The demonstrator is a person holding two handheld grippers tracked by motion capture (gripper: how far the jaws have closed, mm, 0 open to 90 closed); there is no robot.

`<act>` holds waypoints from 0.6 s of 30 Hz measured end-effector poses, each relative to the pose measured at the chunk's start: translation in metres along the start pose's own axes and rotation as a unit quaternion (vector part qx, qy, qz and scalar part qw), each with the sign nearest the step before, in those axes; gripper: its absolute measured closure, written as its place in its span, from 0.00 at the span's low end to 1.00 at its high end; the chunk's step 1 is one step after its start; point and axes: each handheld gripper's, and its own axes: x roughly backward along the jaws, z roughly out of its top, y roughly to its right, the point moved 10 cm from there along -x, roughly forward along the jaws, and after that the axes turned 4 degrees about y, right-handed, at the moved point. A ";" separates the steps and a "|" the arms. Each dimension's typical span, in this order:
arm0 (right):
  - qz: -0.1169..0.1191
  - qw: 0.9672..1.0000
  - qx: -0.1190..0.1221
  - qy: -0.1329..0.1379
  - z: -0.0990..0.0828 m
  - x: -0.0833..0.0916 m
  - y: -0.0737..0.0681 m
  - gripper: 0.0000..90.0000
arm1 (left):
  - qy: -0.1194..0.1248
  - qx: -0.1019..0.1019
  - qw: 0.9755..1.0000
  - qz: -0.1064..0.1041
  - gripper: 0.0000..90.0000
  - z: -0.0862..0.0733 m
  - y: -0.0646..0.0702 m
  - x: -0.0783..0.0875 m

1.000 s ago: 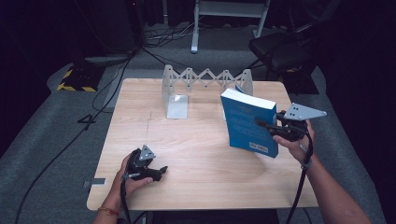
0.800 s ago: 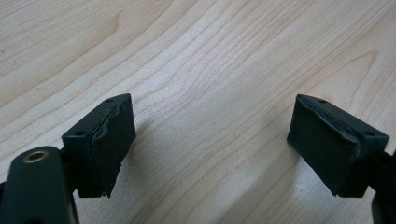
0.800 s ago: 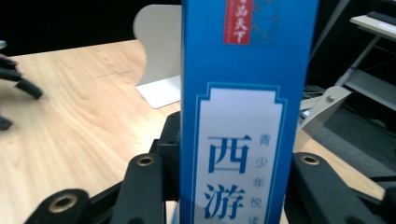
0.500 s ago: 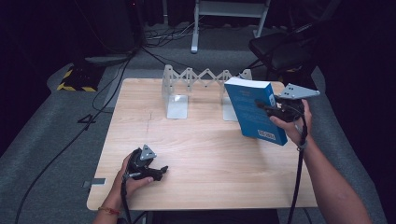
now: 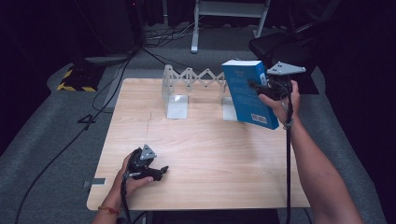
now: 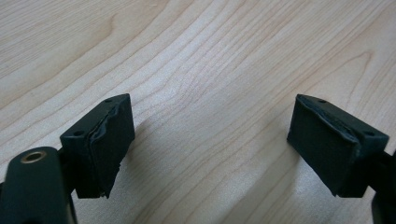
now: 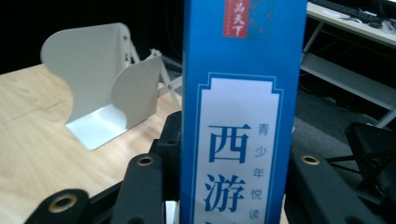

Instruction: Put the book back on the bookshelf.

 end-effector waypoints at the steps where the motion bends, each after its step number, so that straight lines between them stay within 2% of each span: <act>1: -0.007 1.000 -0.003 0.001 0.003 -0.005 0.003 0.69 | 0.000 -0.001 1.000 0.000 0.17 0.000 0.000 0.000; 5: -0.016 1.000 -0.015 0.005 0.012 -0.019 0.006 0.69 | 0.000 -0.005 1.000 -0.004 0.16 0.000 0.000 0.000; 11: -0.045 0.998 -0.030 0.015 0.019 -0.039 0.011 0.68 | 0.001 -0.007 1.000 -0.005 0.16 0.000 0.000 0.000; 14: -0.058 0.997 -0.040 0.025 0.015 -0.049 0.010 0.69 | 0.001 -0.007 1.000 -0.006 0.16 0.000 0.000 0.000; 18: -0.067 0.996 -0.035 0.038 0.005 -0.057 0.006 0.68 | 0.002 -0.011 1.000 -0.010 0.16 0.000 0.001 0.000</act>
